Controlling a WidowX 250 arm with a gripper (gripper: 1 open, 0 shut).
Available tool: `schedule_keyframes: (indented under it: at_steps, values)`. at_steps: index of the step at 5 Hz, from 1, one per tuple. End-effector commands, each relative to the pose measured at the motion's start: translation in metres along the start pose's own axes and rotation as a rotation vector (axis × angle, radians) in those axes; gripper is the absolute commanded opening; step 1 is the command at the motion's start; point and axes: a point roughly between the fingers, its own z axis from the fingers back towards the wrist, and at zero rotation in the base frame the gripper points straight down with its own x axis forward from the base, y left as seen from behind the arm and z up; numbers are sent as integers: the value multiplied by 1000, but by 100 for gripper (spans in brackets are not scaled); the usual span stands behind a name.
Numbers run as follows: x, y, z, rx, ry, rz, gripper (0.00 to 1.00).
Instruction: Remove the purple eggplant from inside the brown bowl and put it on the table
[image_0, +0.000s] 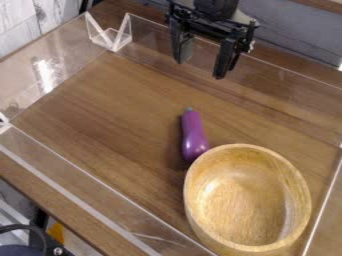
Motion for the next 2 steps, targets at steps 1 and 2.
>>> schedule_keyframes:
  at_steps: [1,2]
  values:
    - [-6,-4,3,-9,1,18,100]
    - [-5,-15,-8,-8,3,36,100]
